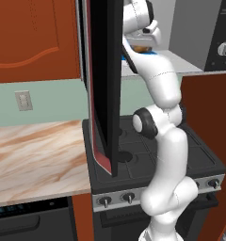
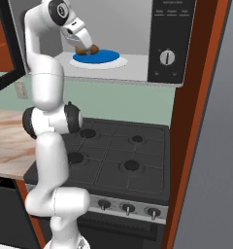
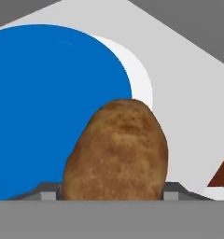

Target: Retrieve the reheated potato from the microwave, then place the potato, cheese, and condiment on the cutting board.

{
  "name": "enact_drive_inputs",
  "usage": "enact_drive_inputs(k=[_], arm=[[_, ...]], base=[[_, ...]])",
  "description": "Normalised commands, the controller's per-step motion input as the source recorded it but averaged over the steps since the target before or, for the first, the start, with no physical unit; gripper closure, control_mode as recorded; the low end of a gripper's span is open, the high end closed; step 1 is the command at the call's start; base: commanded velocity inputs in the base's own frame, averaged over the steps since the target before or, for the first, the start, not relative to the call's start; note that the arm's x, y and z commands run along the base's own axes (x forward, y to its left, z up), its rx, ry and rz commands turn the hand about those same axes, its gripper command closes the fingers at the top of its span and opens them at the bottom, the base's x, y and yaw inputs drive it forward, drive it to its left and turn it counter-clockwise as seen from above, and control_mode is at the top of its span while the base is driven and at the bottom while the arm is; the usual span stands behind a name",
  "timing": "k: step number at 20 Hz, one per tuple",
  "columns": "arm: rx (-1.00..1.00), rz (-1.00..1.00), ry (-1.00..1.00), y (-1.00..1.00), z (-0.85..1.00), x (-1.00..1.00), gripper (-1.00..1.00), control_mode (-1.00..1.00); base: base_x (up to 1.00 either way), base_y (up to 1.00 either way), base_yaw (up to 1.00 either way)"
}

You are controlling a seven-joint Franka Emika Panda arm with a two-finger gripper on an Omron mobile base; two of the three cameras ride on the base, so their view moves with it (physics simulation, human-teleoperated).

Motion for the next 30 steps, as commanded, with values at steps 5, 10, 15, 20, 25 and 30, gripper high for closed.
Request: enact_drive_inputs(k=[5, 10, 15, 20, 25, 30], arm=[[0.02, 0.00, -0.13, -0.12, -0.32, -0.66, 1.00, -1.00], [0.00, 0.01, -0.20, -0.15, -0.46, -0.71, 1.00, -1.00], [0.00, 0.00, -0.21, -0.12, -0.39, -0.68, 1.00, -1.00], [0.03, 0.00, -0.14, -0.13, -0.12, -0.56, 1.00, -1.00], [0.02, 0.03, -0.03, -0.17, 0.06, -0.47, 1.00, -1.00], [0.03, 0.05, 0.03, -0.14, 0.15, -0.54, 1.00, -1.00]], base=[[0.00, 0.00, 0.00], [0.00, 0.00, 0.00], [0.00, 0.00, 0.00], [0.00, 0.00, 0.00], [0.00, 0.00, 0.00], [0.00, 0.00, 0.00]])
